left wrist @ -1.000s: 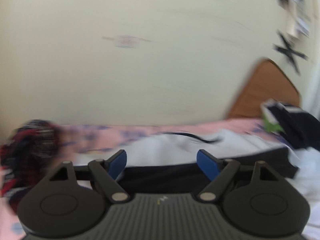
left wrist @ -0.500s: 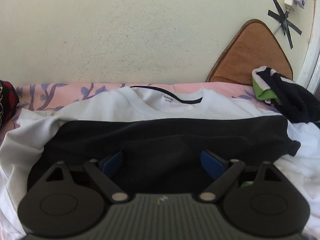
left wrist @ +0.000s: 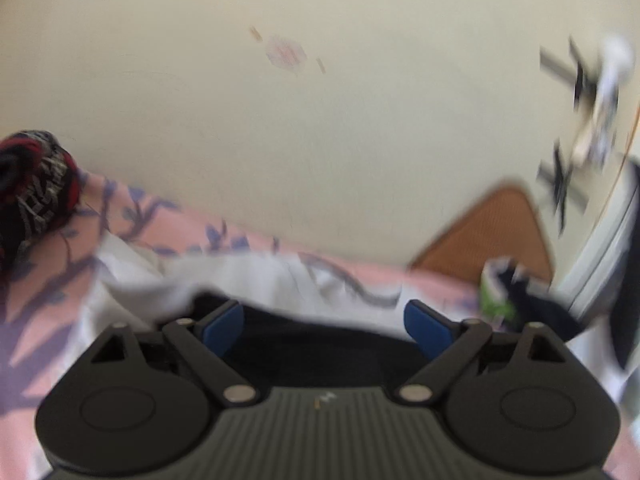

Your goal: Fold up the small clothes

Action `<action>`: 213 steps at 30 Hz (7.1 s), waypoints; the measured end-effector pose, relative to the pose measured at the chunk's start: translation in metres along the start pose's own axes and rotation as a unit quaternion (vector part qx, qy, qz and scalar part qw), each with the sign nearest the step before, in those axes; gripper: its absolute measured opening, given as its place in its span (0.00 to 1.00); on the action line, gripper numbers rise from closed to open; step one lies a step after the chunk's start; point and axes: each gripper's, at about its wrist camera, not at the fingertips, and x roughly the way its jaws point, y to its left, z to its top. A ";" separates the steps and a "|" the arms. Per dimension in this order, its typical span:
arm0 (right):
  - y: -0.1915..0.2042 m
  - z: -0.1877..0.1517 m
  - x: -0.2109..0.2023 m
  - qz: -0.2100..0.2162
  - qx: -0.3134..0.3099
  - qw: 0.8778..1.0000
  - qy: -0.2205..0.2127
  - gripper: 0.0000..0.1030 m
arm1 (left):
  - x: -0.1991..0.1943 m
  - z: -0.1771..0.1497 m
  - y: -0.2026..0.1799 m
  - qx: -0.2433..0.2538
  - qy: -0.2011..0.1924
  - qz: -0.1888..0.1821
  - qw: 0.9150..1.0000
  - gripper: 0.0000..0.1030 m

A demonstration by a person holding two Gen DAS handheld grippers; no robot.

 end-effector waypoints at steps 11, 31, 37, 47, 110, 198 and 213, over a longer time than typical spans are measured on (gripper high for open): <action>-0.006 -0.042 0.048 0.057 -0.045 0.989 0.128 0.64 | 0.019 0.006 0.036 -0.064 0.021 -0.005 0.998 0.96; -0.061 -0.074 0.102 -0.130 -0.079 0.979 0.135 0.04 | 0.055 -0.028 0.015 0.016 0.112 0.028 0.993 0.07; -0.072 -0.083 0.101 -0.152 -0.088 0.963 0.204 0.23 | 0.052 -0.028 0.011 0.034 0.116 0.023 0.992 0.19; -0.069 -0.137 0.030 -0.057 -0.053 0.958 0.274 0.29 | 0.007 0.007 0.040 -0.033 0.036 0.043 0.998 0.26; -0.070 -0.067 -0.138 -0.001 0.031 0.982 0.189 0.33 | -0.064 0.015 0.014 0.081 0.057 -0.032 0.995 0.44; -0.099 -0.143 -0.083 -0.030 -0.059 0.974 0.218 0.53 | -0.141 -0.058 0.092 0.032 0.150 0.135 0.979 0.34; -0.071 -0.042 0.050 0.027 -0.160 0.963 0.214 0.65 | -0.034 0.073 0.016 0.209 0.099 0.116 0.966 0.64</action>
